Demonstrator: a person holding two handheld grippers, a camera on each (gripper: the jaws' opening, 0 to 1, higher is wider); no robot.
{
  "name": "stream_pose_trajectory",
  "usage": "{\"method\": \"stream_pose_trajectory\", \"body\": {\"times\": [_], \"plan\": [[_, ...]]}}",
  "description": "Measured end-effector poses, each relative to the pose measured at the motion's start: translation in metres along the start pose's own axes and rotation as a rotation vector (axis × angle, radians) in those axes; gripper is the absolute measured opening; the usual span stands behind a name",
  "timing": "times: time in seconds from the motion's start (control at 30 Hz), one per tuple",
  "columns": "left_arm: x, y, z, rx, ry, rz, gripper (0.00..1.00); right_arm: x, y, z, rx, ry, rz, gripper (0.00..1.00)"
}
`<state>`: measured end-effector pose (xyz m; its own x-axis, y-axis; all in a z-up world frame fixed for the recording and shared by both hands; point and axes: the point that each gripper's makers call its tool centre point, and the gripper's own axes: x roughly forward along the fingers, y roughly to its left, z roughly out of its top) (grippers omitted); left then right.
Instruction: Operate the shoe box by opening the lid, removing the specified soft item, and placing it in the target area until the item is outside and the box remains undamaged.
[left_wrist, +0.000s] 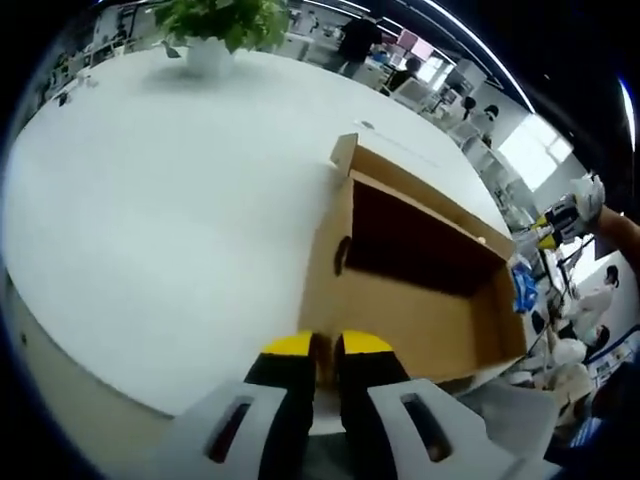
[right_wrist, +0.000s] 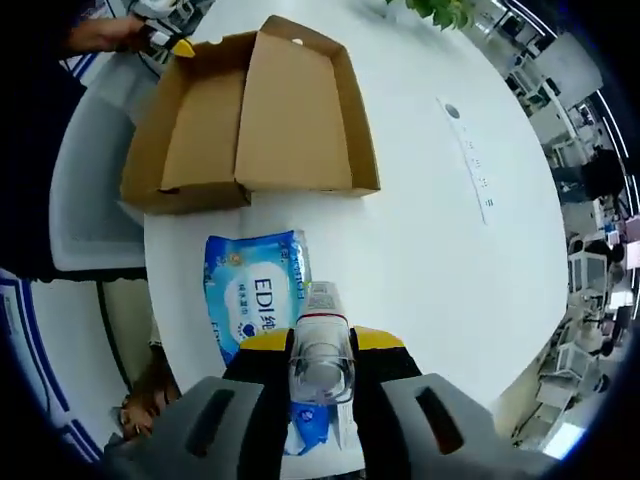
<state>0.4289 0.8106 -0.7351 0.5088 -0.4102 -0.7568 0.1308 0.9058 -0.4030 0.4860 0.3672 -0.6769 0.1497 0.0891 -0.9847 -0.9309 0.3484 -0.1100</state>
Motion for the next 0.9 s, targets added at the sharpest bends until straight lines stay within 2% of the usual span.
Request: {"method": "stream_pose_trajectory", "body": {"times": [0.13,0.3,0.53,0.9], "plan": [[0.0,0.001,-0.001,-0.049,-0.016,-0.003,0.05,0.01,-0.003,-0.003,-0.041,0.041,0.008,0.19],[-0.001,0.0,-0.001,-0.06,-0.021,-0.003,0.05,0.025,-0.01,-0.006,-0.079,0.083,0.028,0.19],[-0.001,-0.001,-0.001,-0.07,-0.018,-0.005,0.05,0.041,-0.018,-0.005,-0.091,0.103,0.049,0.19],[0.0,0.0,0.0,-0.081,-0.022,-0.005,0.06,0.052,-0.021,-0.013,-0.096,0.133,0.088,0.19]]}}
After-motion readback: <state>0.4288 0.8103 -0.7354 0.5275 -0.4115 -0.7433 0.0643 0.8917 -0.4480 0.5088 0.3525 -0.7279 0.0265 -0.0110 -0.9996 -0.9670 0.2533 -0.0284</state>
